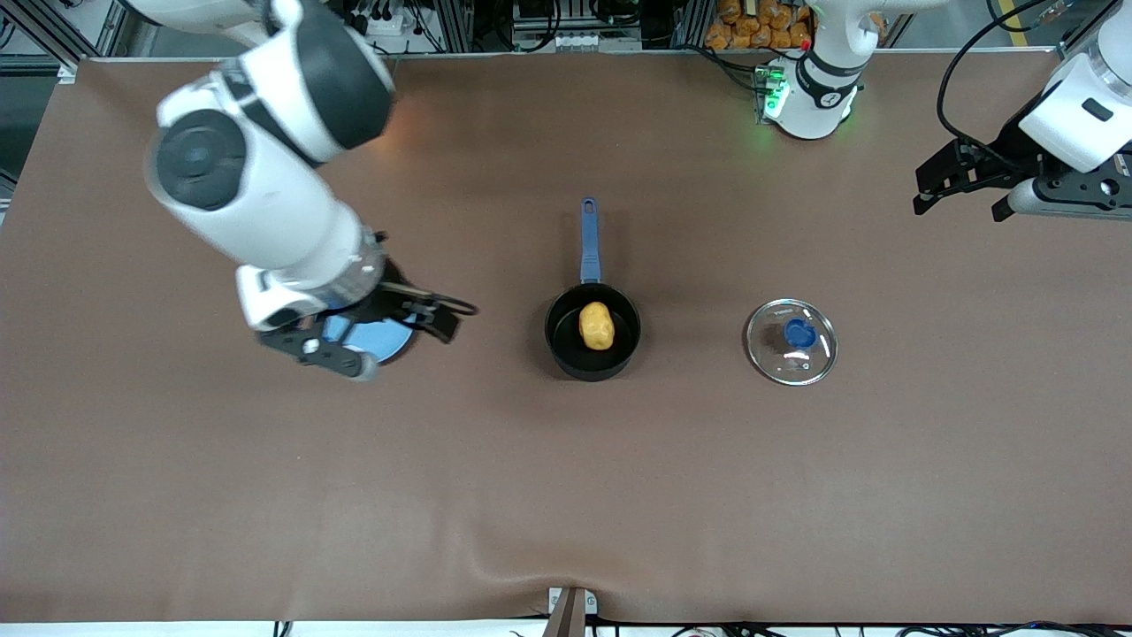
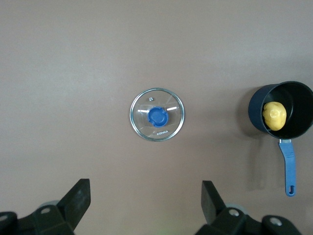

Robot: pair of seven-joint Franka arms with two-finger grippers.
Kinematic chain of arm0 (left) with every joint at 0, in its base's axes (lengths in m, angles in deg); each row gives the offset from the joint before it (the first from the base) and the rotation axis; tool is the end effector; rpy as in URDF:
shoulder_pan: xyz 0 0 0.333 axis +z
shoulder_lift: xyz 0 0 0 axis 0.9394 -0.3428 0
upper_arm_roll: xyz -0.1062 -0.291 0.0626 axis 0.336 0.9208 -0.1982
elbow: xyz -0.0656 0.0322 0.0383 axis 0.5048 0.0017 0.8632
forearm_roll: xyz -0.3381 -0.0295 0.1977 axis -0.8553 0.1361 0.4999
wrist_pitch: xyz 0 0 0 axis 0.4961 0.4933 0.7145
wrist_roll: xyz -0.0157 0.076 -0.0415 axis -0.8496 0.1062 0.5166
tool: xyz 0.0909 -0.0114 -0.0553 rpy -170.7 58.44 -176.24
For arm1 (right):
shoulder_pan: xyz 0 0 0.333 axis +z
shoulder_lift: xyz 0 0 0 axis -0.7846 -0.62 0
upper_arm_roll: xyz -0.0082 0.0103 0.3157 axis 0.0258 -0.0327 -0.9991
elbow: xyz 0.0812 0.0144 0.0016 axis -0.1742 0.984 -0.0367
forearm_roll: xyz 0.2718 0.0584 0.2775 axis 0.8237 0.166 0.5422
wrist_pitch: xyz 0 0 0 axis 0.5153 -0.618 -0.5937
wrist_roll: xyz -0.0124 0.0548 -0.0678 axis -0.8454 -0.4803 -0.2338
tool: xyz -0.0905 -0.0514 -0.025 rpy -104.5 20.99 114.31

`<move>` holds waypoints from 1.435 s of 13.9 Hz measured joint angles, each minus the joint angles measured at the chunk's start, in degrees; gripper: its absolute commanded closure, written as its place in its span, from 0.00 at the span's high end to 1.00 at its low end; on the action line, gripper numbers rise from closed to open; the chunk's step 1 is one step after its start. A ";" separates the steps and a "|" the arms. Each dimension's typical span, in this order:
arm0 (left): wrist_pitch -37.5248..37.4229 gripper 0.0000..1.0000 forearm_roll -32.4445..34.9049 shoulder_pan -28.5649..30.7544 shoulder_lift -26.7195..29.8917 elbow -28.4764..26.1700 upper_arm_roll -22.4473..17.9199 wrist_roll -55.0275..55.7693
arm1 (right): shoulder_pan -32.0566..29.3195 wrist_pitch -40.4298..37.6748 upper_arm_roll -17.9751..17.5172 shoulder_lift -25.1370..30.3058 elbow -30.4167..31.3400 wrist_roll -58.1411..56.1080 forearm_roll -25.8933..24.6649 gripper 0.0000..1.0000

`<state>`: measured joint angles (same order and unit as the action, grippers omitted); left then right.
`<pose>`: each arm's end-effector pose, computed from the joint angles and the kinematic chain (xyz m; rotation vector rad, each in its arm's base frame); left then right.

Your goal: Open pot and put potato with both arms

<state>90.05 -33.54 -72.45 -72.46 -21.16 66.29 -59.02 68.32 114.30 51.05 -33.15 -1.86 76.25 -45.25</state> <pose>0.5192 -0.0734 0.6354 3.0791 -0.1011 0.0483 0.6390 0.2897 0.5640 -2.9666 0.5143 0.0726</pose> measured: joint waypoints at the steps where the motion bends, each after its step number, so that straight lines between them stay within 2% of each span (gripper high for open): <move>1: 0.00 1.00 0.01 0.17 -0.02 -0.06 -0.01 0.00 | -2.28 -1.95 -0.38 0.76 0.00 -1.81 -0.01 1.00; 10: 0.00 1.00 0.03 0.81 -0.45 -0.16 -0.14 0.00 | -16.64 -10.61 -1.00 9.60 1.69 -18.67 -0.17 1.00; 13: 0.00 1.00 0.03 0.82 -0.46 -0.18 -0.15 0.00 | -16.81 -10.85 -0.92 16.88 9.30 -19.05 -0.26 1.00; 17: 0.00 1.00 0.03 0.84 -0.47 -0.20 -0.16 0.00 | -16.83 -7.13 0.91 30.48 25.34 -23.99 -0.47 1.00; 20: 0.00 1.00 0.03 0.88 -0.47 -0.20 -0.17 0.00 | -16.91 -6.21 2.68 34.80 30.58 -29.26 -0.54 1.00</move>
<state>90.05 -33.51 -71.57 -72.93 -21.36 66.12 -59.02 51.41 108.09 53.73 1.64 28.72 46.98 -45.80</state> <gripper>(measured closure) 0.000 0.000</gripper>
